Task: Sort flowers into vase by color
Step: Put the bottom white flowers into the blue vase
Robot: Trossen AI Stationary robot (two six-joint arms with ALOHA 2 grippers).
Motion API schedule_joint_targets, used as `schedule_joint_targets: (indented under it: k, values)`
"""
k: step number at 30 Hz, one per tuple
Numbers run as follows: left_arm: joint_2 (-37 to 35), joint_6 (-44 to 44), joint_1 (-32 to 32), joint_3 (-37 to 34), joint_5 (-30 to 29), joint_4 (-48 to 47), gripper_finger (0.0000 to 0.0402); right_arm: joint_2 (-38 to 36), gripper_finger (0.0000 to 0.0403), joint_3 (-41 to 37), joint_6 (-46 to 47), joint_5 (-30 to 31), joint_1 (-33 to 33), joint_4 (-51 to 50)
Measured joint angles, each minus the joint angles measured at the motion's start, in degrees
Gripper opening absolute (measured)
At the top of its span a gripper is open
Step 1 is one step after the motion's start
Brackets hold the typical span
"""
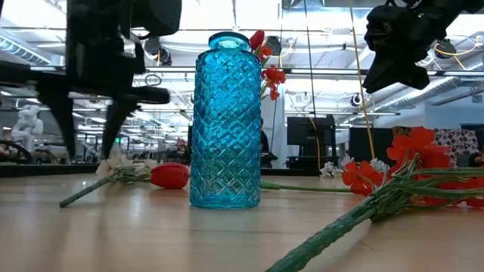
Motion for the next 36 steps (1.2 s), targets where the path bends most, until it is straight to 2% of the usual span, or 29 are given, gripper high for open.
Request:
schedule_joint_targets:
  k: [4, 9, 13, 17, 20, 24, 36]
  values:
    - [0.0, -24.0, -0.4, 0.5, 0.3, -2.8, 0.0168, 0.0, 0.007, 0.0, -3.1, -0.1, 0.0, -1.3]
    - [0.0, -64.8, -0.5, 1.0, 4.4, -3.3, 0.0168, 0.0, 0.007, 0.0, -6.6, -0.1, 0.0, -3.1]
    - [0.0, -94.1, -0.9, 1.0, 7.3, -3.0, 0.0168, 0.0, 0.007, 0.0, -9.4, -0.1, 0.0, -3.9]
    - [0.0, -114.1, -1.7, 1.0, 7.7, 0.7, 0.0168, 0.0, 0.007, 0.0, -12.2, -0.1, 0.0, -3.9]
    - [0.0, -122.1, -1.8, 1.0, 6.9, 4.9, 0.0168, 0.0, 0.007, 0.0, -14.7, -0.1, 0.0, -3.9]
    - [0.0, -128.1, -1.7, 1.0, 3.2, 9.3, 0.0168, 0.0, 0.007, 0.0, -17.1, -0.2, 0.0, -3.9]
    - [0.0, -140.5, -0.6, 1.0, -5.5, 6.6, 0.0168, 0.0, 0.007, 0.0, -19.2, -0.4, 0.0, -4.2]
